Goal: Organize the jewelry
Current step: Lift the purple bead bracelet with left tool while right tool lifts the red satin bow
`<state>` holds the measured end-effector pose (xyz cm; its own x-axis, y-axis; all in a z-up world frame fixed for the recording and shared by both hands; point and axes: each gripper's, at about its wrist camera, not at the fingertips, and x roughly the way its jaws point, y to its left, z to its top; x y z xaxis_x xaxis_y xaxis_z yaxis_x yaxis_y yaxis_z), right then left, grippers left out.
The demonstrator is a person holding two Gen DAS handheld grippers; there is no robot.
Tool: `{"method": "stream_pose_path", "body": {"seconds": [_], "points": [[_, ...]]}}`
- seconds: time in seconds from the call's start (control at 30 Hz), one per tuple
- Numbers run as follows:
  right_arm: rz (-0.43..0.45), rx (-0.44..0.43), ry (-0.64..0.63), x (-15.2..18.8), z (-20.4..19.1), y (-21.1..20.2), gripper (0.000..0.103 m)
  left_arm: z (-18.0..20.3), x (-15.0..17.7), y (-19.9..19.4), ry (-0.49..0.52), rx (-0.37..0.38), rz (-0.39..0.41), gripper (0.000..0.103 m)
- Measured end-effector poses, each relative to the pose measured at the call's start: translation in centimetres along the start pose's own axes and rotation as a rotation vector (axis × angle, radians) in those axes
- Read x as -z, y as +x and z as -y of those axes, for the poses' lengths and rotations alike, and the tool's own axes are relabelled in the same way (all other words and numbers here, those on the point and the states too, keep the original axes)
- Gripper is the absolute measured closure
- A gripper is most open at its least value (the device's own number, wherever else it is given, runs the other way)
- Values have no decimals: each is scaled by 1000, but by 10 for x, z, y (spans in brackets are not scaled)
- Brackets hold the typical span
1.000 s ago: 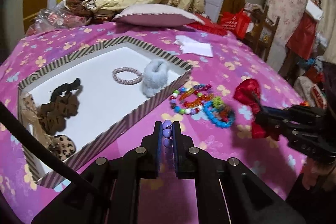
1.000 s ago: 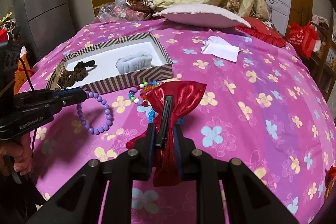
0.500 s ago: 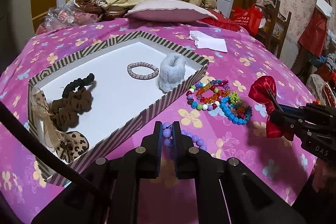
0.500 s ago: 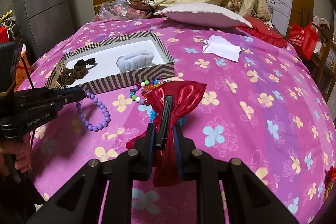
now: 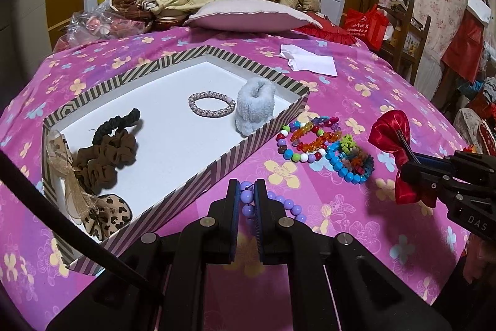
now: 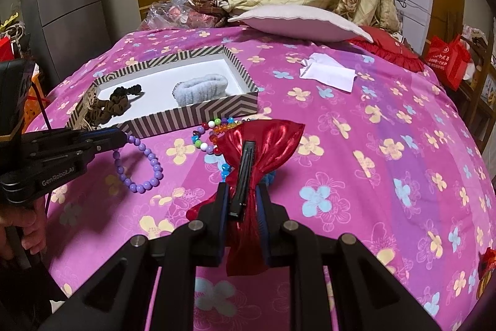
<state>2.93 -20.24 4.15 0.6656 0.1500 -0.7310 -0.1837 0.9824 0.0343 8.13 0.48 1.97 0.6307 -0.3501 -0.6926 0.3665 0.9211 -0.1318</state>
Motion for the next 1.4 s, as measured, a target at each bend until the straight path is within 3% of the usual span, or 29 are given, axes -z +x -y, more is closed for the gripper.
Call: {"method": "stream_pose_path", "body": {"seconds": [1.4], "points": [[12,6,0,-1,2,-3,86,0,0,0,2,-8,2,97]]}}
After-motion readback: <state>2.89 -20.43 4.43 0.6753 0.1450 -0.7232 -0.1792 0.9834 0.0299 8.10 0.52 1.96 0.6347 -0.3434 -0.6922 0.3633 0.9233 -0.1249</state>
